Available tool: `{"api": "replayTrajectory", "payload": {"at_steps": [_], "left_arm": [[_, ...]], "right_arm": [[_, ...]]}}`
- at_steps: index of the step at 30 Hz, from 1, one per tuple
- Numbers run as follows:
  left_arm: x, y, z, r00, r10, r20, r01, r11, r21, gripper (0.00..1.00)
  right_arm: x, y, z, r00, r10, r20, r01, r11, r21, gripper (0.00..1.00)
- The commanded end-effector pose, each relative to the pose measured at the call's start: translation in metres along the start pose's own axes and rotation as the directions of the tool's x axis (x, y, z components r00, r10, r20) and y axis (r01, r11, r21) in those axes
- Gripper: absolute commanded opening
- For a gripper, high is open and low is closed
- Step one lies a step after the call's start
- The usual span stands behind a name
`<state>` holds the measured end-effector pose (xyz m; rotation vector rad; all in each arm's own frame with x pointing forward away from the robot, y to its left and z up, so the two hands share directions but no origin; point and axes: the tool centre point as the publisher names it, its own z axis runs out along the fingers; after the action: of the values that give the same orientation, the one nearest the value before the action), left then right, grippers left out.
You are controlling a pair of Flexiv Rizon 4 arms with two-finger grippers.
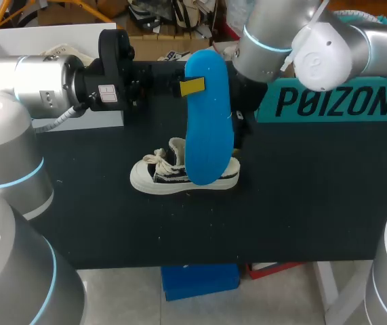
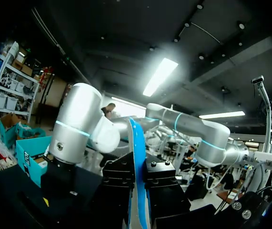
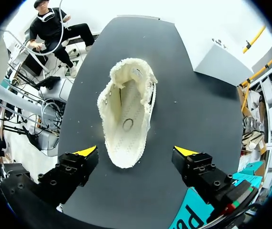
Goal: Take the shoe out of the shoebox, open the shoe tongue, remove and reinsert the insole, then place the shoe into the shoebox
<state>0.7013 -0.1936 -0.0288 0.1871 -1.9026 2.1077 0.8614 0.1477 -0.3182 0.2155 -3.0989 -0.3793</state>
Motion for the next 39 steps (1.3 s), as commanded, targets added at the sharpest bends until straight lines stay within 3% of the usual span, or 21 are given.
{"api": "replayTrajectory", "payload": {"at_steps": [1, 9, 15, 24, 39], "left_arm": [[0.0, 0.001, 0.001, 1.0, 0.001, 0.003, -0.001, 1.0, 0.001, 0.0], [0.0, 0.001, 0.001, 1.0, 0.001, 0.003, -0.001, 1.0, 0.001, 0.0], [0.0, 0.001, 0.001, 1.0, 0.001, 0.003, -0.001, 1.0, 0.001, 0.0], [0.0, 0.001, 0.001, 1.0, 0.001, 0.003, -0.001, 1.0, 0.001, 0.0], [0.0, 0.001, 0.001, 1.0, 0.001, 0.003, -0.001, 1.0, 0.001, 0.0]], "right_arm": [[-0.002, 0.007, 0.0, 1.0, 0.003, -0.006, -0.002, 0.994, 0.107, 1.0], [0.0, 0.015, 0.004, 1.0, 0.004, 0.027, -0.007, 0.994, 0.105, 1.0], [0.004, 0.011, 0.004, 0.993, 0.033, 0.112, -0.029, 0.999, -0.038, 1.0], [0.008, 0.003, 0.002, 0.988, 0.047, 0.144, -0.025, 0.988, -0.154, 1.0], [0.011, -0.007, 0.018, 0.983, 0.064, 0.17, -0.006, 0.946, -0.325, 1.0]]}}
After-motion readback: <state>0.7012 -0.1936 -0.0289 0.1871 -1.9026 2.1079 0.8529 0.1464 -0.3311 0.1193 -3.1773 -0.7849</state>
